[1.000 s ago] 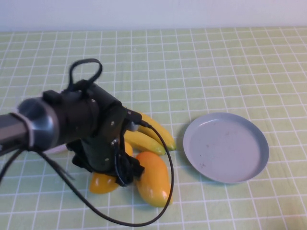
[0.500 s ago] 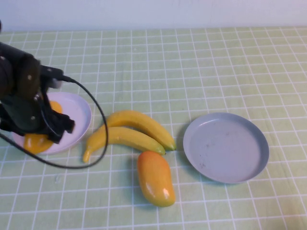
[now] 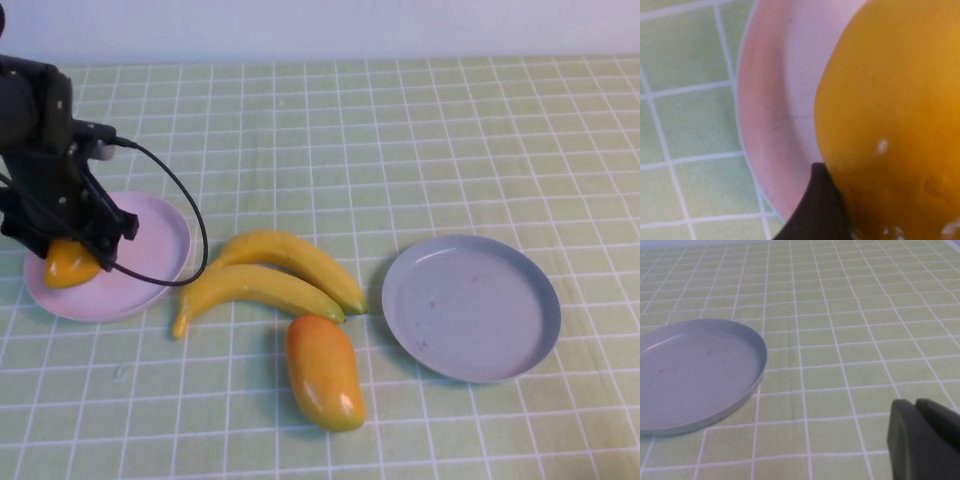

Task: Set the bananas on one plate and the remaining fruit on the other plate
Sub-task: Put one type of fruit in the left plate

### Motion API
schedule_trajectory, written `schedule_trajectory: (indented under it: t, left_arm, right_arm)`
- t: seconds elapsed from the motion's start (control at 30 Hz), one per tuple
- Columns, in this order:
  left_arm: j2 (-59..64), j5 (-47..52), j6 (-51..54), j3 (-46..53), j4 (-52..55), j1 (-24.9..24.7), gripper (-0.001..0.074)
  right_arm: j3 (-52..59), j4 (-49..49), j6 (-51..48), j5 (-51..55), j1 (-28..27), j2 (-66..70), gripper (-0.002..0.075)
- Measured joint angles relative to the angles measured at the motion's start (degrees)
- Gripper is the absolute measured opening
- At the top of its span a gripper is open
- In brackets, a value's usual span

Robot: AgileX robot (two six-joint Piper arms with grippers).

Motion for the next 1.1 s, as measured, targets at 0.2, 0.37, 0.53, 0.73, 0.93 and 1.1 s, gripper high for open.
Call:
schedule_trajectory:
  t: [0.2, 0.37, 0.53, 0.73, 0.93, 1.1]
  left_arm:
    - [1.6, 0.9, 0.0, -0.9, -0.5, 0.0, 0.0575]
    - [1.8, 3.2, -0.4, -3.3, -0.5, 0.0, 0.0648]
    - [1.8, 8.3, -0.7, -8.6, -1.9, 0.0, 0.0659]
    - [-1.8, 9.1, -0.9, -10.8, -9.0, -3.1, 0.0659]
    - [-6.6, 9.4, -2.4, -9.7, -9.2, -15.9, 0.0659]
    - [-8.4, 9.6, -5.7, -8.6, -9.7, -27.2, 0.0659]
  right_arm:
    - [0.0, 0.0, 0.0, 0.0, 0.0, 0.0, -0.0015]
    - [0.0, 0.0, 0.0, 0.0, 0.0, 0.0, -0.0016]
    - [0.0, 0.1, 0.0, 0.0, 0.0, 0.0, -0.0015]
    - [0.0, 0.1, 0.0, 0.0, 0.0, 0.0, -0.0015]
    - [0.0, 0.1, 0.0, 0.0, 0.0, 0.0, -0.0015]
    - [0.0, 0.1, 0.0, 0.0, 0.0, 0.0, -0.0015]
